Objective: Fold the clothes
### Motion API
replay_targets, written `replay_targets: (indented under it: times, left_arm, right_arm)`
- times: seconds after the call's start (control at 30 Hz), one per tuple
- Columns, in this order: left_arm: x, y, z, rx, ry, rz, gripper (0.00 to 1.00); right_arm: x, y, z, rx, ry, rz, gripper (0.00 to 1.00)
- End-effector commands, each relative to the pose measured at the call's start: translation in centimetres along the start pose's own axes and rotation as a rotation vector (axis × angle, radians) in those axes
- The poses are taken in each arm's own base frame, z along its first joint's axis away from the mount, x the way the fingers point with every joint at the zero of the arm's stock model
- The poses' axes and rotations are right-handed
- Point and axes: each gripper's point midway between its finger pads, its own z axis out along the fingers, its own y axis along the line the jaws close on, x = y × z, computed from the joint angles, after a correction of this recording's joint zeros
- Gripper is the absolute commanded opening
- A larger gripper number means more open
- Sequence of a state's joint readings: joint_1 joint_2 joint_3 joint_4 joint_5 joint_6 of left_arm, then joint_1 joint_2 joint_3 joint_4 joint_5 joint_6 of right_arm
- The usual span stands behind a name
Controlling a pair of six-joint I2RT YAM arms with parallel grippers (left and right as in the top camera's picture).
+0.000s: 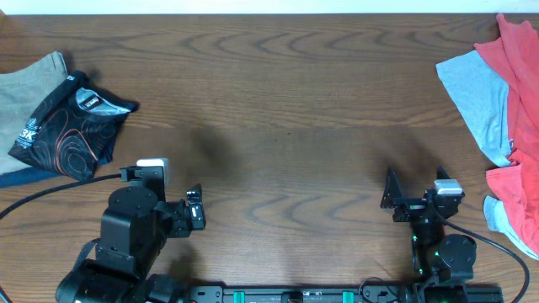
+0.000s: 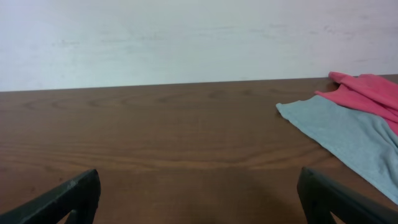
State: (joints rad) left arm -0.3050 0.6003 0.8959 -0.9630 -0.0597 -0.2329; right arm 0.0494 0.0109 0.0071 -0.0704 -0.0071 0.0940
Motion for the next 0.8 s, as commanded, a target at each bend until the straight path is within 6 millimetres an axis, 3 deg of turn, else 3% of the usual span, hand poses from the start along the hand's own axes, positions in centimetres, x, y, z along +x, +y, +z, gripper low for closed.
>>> replay_targets:
  times: [0.0, 0.53, 0.77]
  left_arm:
    - [0.1, 0.2, 0.1, -0.013, -0.001, -0.002, 0.98]
    - [0.0, 0.4, -0.4, -0.012, -0.022, -0.009, 0.98]
    - [1.6, 2.9, -1.1, -0.093, -0.033, -0.070, 0.98]
  right_arm:
    - [0.1, 0.1, 0.0, -0.002, 0.000, -0.014, 0.99]
    - [0.1, 0.1, 0.0, -0.002, 0.000, -0.014, 0.99]
    - [0.1, 0.1, 0.0, -0.002, 0.000, -0.014, 0.99]
